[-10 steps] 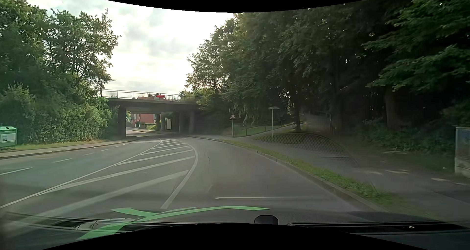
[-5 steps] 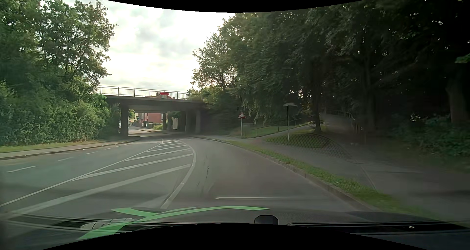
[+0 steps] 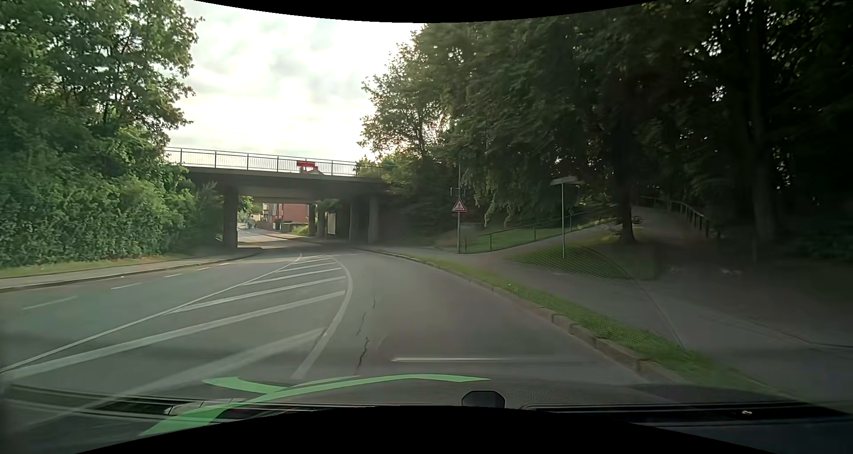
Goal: Follow the waypoints while adhering to traffic rules and regulations
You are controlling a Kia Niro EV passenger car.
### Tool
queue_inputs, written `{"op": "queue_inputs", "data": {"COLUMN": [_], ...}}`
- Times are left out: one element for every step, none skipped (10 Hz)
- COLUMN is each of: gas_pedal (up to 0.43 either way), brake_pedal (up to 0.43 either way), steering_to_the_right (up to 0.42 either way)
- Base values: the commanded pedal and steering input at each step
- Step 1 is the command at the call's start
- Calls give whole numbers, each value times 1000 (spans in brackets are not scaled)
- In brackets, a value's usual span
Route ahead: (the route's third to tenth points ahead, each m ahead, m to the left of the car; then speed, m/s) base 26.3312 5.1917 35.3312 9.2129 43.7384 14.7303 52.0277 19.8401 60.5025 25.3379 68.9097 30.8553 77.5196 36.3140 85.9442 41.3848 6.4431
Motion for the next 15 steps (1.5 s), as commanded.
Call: {"op": "queue_inputs", "data": {"gas_pedal": [110,110,110,110,110,110,110,110,110,110,110,110,110,98,67], "brake_pedal": [0,0,0,0,0,0,0,0,0,0,0,0,0,0,0], "steering_to_the_right": [-69,-69,-70,-70,-71,-72,-72,-73,-75,-76,-76,-76,-76,-76,-76]}}
